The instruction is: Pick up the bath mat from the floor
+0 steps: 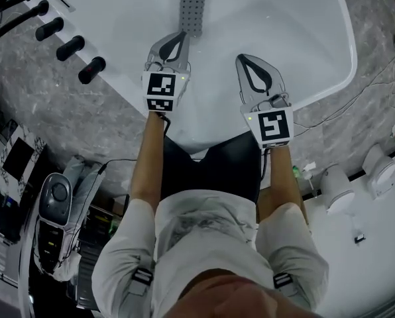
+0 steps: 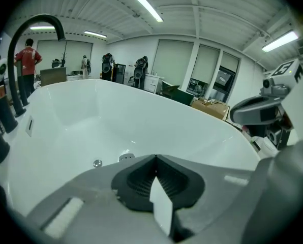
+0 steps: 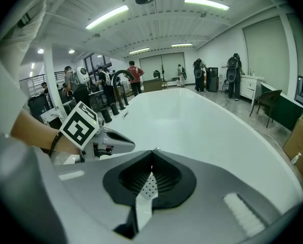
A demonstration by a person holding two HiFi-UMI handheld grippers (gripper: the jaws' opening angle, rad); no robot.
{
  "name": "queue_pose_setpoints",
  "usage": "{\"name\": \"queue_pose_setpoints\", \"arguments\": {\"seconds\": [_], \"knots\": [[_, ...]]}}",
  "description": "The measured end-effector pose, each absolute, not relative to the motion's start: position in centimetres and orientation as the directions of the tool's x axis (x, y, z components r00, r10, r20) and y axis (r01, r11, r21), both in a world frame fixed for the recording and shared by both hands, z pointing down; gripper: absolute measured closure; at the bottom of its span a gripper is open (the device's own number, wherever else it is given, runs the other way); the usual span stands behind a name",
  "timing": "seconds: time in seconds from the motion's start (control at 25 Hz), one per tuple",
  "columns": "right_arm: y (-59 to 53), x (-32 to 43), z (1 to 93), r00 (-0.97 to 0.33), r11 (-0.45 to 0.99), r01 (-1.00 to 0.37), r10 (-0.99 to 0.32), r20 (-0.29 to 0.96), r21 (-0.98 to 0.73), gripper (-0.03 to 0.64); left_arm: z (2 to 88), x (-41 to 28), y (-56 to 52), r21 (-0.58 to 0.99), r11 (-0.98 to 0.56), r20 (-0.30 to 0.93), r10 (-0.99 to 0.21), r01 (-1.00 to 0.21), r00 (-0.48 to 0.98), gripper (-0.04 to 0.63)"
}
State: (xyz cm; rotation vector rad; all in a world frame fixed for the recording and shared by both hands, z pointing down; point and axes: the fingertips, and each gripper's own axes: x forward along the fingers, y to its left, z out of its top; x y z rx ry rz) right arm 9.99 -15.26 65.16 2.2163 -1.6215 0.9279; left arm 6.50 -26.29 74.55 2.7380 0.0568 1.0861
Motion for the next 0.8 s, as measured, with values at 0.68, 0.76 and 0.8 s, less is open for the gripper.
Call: {"name": "queue_pose_setpoints", "arguments": {"seconds": [0.68,0.76,0.8], "knots": [[-15.6,11.3,76.3,0.137,-0.367,-0.905,-0.731,0.668,-0.217,0.615,85.6,7.2,-24.8,0.216,-0.975,0.745,0.131,-0.051,0.653,0.580],[-15.9,11.5,77.1,0.130,-0.358,-0.908,-0.735,0.665,-0.217,0.615,86.8,7.2,-24.8,0.218,-0.974,0.755,0.130,-0.058,0.643,0.575],[-16.0,11.6,77.5,0.128,-0.354,-0.909,-0.737,0.664,-0.218,0.615,87.5,7.2,-24.8,0.219,-0.974,0.759,0.131,-0.060,0.637,0.572]]}}
